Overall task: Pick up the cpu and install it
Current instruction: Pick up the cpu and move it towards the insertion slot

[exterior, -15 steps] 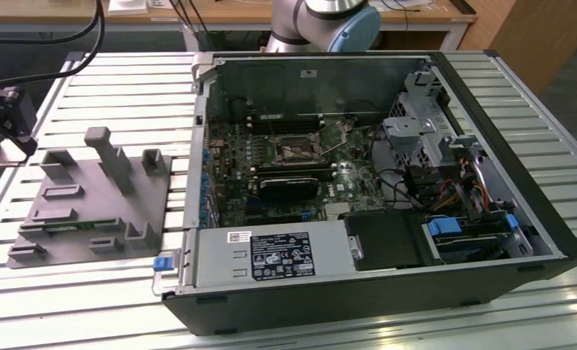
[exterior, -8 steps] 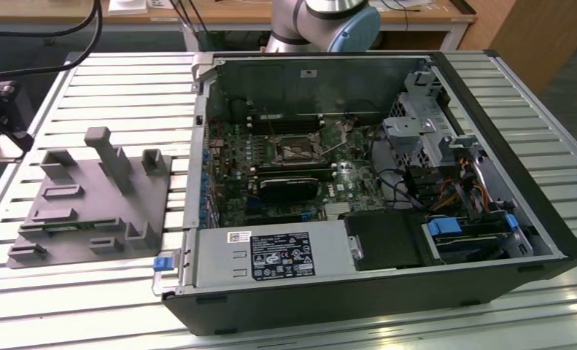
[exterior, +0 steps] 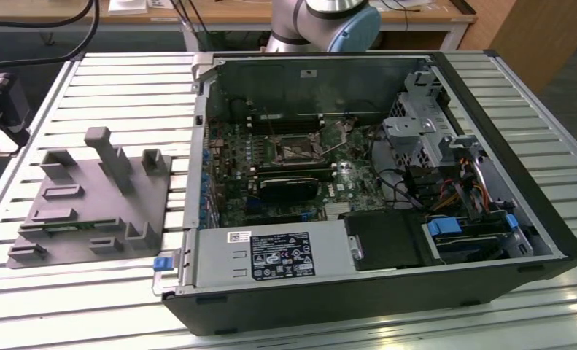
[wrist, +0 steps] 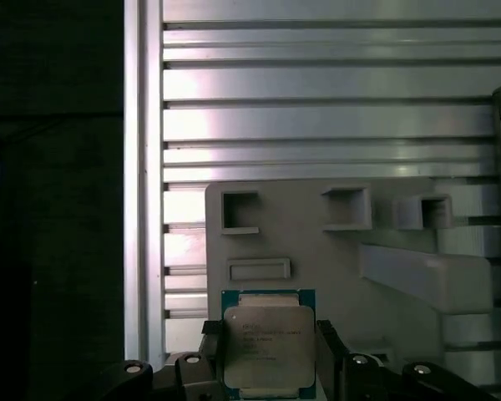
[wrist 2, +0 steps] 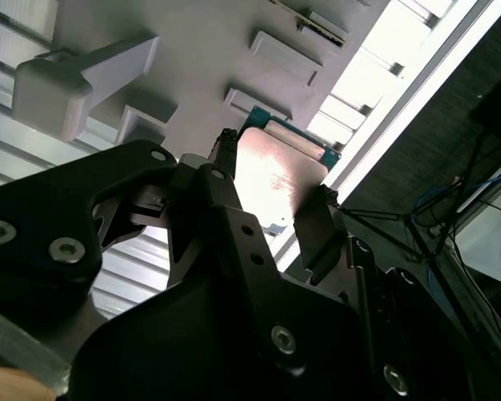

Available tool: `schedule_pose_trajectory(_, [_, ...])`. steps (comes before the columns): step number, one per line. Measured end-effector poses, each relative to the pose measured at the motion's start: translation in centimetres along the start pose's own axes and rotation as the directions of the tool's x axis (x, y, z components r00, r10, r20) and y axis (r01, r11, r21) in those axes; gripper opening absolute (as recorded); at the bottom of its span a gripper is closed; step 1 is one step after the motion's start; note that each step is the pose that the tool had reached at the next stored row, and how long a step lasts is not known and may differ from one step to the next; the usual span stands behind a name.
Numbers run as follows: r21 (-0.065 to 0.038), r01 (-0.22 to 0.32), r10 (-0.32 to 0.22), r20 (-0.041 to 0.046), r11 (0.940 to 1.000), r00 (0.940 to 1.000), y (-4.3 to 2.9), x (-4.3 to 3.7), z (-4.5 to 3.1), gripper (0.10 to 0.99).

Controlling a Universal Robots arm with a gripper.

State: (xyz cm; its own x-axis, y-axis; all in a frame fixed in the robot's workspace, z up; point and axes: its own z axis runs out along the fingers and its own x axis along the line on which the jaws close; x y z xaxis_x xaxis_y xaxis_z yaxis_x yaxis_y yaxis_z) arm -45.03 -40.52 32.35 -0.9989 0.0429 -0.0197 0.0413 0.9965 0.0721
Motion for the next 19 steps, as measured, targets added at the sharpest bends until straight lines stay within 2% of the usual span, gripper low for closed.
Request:
schedule_pose_trajectory(8, [0.000,0.000,0.000,0.0000,1.0000,1.0000,0.07,-0.02,-0.87,0.529])
schedule_pose_trajectory(19, [0.000,0.000,0.000,0.0000,1.0000,1.0000,0.24,-0.05,-2.50,0.529])
